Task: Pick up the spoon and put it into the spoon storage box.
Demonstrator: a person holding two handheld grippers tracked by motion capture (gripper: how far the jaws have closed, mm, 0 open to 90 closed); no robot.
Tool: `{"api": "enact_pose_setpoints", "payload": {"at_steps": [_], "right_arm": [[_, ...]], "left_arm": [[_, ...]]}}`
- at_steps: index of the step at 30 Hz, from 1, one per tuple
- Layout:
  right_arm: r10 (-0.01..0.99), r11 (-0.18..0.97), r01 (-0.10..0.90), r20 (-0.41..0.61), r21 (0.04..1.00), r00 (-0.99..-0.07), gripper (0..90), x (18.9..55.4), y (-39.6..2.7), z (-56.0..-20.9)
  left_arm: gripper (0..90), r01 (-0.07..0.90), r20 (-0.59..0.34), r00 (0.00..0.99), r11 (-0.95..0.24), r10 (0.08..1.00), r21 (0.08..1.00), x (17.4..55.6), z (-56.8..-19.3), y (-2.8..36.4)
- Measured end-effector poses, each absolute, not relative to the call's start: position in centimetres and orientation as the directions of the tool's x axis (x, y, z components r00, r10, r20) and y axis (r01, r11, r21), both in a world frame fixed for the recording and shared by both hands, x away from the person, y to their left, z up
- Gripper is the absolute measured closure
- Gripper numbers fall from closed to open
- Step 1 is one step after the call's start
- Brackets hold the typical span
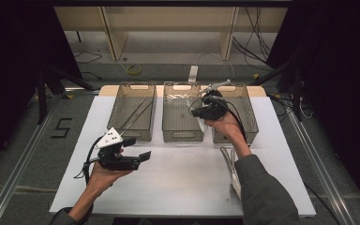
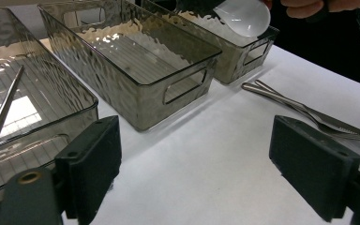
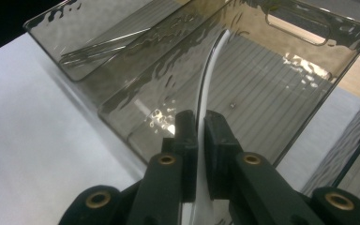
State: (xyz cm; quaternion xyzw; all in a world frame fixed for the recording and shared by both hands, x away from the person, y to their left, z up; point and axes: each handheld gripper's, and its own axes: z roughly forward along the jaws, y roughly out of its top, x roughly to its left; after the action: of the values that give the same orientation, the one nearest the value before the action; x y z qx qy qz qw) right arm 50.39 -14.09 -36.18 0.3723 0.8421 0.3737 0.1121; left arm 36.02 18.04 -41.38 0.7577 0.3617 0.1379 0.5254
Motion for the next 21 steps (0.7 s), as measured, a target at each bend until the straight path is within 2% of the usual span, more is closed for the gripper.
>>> {"api": "enact_pose_setpoints", "payload": {"at_steps": [21], "right_arm": [[0.769,0.418,0.593,0.08,0.688,-0.635,85.6,54.0,-12.2,-36.4]], "left_arm": [[16.7,0.395,-0.168,0.698,-0.179,0.696,0.901,36.1,-41.3,18.2]]}}
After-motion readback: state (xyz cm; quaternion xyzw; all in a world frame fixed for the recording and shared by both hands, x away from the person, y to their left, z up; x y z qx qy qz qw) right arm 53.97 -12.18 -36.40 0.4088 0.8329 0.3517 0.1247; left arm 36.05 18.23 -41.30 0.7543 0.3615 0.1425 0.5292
